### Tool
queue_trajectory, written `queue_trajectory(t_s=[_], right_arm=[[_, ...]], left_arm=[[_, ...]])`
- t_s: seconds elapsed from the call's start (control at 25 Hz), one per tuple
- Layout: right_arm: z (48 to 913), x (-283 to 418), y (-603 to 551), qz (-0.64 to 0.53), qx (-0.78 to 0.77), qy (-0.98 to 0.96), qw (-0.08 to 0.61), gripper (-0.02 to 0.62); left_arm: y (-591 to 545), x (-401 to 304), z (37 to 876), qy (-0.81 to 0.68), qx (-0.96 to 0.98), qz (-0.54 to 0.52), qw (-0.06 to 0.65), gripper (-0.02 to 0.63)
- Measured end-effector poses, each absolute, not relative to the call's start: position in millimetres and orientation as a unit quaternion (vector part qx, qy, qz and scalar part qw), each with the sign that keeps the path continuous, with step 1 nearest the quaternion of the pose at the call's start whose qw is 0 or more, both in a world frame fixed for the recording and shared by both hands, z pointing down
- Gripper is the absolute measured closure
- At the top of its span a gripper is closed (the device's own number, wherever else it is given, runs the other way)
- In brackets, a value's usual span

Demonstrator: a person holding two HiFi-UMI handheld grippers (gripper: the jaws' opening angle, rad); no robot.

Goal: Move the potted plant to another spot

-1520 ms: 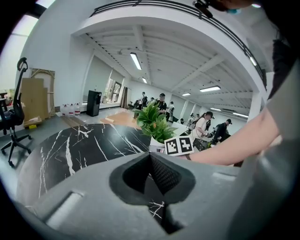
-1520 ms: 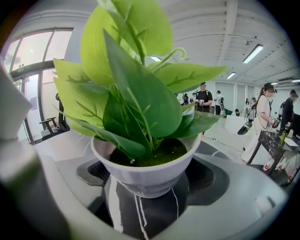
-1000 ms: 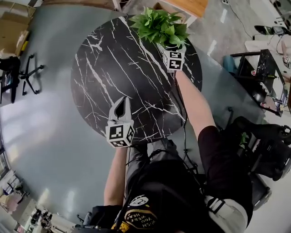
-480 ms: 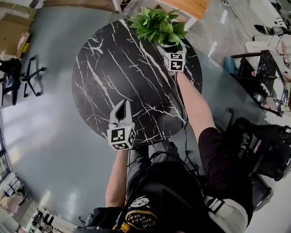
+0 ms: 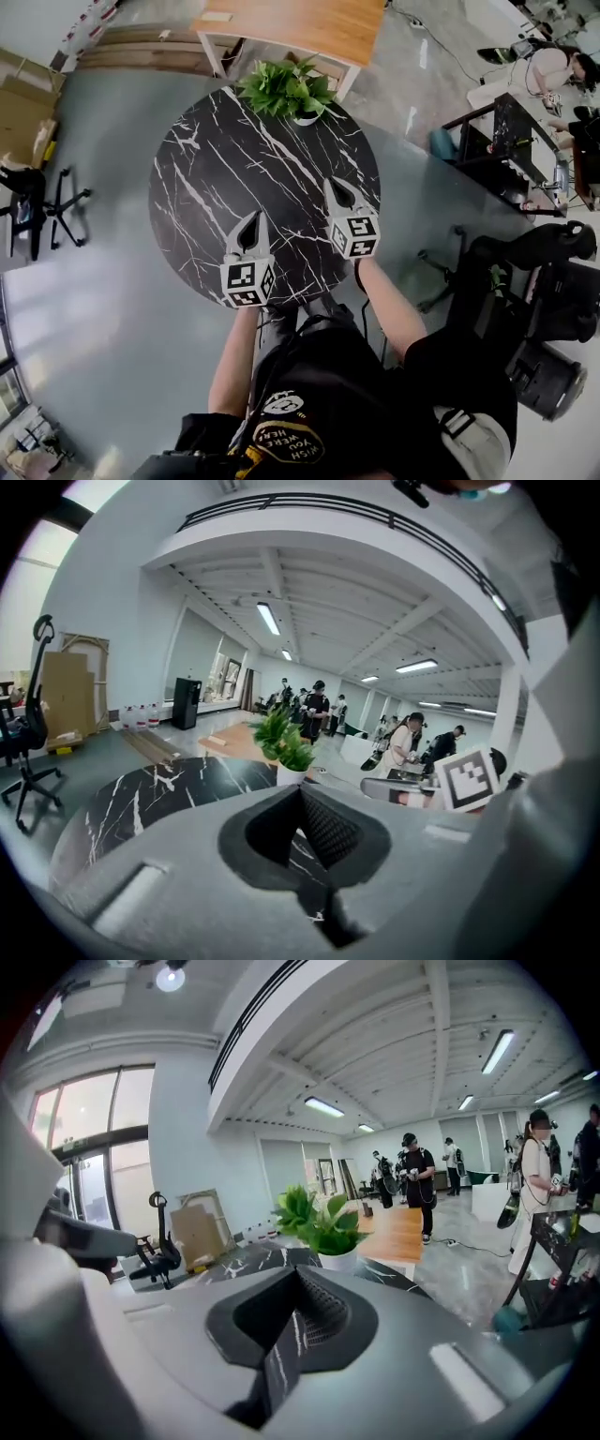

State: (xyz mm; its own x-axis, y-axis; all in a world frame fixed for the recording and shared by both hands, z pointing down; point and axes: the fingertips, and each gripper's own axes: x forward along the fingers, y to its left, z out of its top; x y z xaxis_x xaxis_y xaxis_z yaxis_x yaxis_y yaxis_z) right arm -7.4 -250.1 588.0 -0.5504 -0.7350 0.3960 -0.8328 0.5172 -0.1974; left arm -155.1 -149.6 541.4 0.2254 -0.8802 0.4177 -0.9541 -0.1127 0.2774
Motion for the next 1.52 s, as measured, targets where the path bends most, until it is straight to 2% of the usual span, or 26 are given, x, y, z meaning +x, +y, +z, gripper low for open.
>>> queue_trajectory(t_s=[0.2,0.44,1.52], right_arm=[[503.4,5.7,-163.1,0.160,0.465,-0.862,0.124,0.594],[456.4,11.4,-125.2,0.149,0.474,-0.862,0.097,0.594],[438.8,16.7,-93.1,0.139,0.453,-0.875,0.098,0.594]], left_arm=[[-129.2,-108.1,494.5,-0.579,0.780,0.062,0.229,0.603],[-98.3,-71.5,459.5,-0.557,0.802,0.082,0.197,0.604],[-76.0,-62.5,437.2,-0.568,0.803,0.079,0.165,0.604]])
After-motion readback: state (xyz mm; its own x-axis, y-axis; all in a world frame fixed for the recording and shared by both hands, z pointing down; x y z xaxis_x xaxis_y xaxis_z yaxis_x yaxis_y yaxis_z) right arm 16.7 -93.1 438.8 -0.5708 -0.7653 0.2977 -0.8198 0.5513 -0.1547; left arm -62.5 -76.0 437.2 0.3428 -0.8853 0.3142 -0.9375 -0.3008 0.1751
